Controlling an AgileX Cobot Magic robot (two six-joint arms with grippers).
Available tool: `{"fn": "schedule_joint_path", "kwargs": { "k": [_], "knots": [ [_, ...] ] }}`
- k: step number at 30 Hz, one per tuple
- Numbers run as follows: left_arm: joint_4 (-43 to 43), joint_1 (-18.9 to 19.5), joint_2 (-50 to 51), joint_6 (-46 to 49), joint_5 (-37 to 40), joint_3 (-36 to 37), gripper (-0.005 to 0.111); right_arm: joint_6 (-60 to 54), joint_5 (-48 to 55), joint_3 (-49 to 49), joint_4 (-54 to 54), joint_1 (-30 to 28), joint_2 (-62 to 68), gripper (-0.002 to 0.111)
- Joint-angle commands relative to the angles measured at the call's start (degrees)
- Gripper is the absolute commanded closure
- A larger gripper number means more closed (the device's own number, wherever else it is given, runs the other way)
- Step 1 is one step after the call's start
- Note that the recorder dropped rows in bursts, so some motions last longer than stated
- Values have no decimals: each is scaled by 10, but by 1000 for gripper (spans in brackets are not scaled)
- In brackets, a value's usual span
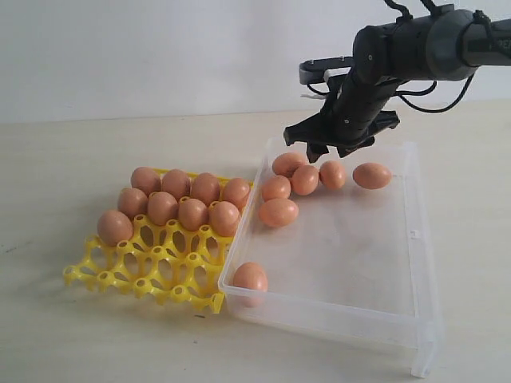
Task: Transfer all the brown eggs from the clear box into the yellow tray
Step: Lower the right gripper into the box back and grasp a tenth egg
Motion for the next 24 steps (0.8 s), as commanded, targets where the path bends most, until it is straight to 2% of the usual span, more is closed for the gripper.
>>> {"fn": "schedule_joint_path", "kwargs": {
  "k": [1, 12, 24],
  "knots": [
    [-4, 1, -3, -2, -8, -2, 107, 15, -8, -17, 1, -12, 17, 55],
    [-4, 1, -3, -2, -8, -2, 107, 17, -53, -17, 56, -28, 52, 55],
    [-4, 1, -3, -2, -8, -2, 107, 17, -65, -17, 67, -28, 79, 55]
  ]
}}
